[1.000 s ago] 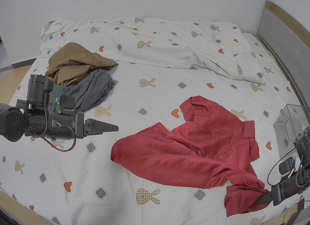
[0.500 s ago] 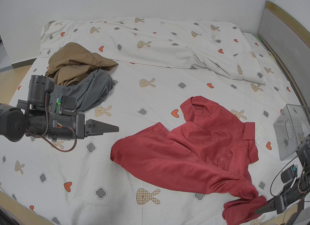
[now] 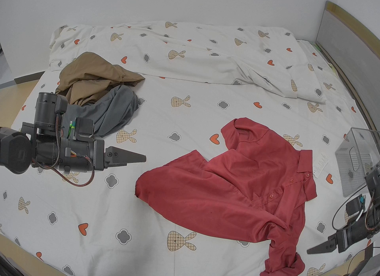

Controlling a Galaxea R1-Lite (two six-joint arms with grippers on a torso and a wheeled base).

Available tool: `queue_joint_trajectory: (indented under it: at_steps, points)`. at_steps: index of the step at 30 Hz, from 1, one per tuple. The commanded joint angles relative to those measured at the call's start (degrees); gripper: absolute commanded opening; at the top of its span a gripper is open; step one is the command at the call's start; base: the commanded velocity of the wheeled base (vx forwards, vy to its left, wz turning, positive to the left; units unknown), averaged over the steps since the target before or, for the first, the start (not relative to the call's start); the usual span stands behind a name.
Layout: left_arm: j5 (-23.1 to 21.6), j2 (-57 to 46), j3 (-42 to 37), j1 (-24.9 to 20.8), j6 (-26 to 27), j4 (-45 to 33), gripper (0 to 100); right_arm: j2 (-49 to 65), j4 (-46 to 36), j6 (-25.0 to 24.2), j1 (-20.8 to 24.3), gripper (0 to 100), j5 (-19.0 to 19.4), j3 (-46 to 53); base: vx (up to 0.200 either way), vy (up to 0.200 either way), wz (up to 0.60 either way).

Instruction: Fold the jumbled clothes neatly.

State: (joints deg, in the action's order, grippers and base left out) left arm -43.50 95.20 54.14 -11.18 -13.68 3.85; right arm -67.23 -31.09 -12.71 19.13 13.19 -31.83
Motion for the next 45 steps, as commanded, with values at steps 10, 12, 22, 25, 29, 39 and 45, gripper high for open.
queue_joint_trajectory:
  at_steps: [10,12,22,25,29,39,45]
  points:
    - [-0.01,-0.27,0.00,0.10,-0.03,0.01,100,-34.99,44.45,20.54,-27.65,100,0.78,5.20,0.000,0.000,0.00]
    - [-0.01,-0.27,0.00,0.10,-0.03,0.01,100,-36.30,47.08,20.45,-27.92,100,1.14,4.85,0.000,0.000,0.00]
    - [-0.01,-0.27,0.09,0.19,-0.03,0.01,100,-39.29,48.31,20.54,-31.61,100,7.99,-1.74,0.000,0.000,0.00]
    - [-0.01,-0.27,0.09,0.28,-0.03,0.01,100,-41.31,48.40,20.54,-31.70,100,10.72,-2.36,0.000,0.000,0.00]
    - [-0.01,-0.36,0.09,0.28,-0.03,0.01,100,-42.54,48.40,20.36,-31.61,100,14.58,-2.54,0.000,0.000,0.00]
    - [-0.01,-0.45,0.09,0.28,-0.12,0.01,100,-44.83,48.40,20.19,-32.49,100,20.21,-4.38,0.000,0.000,0.00]
    - [-0.01,-0.54,0.09,0.37,-0.12,0.01,100,-45.62,48.31,20.27,-35.65,0,20.21,-5.52,0.000,0.000,0.00]
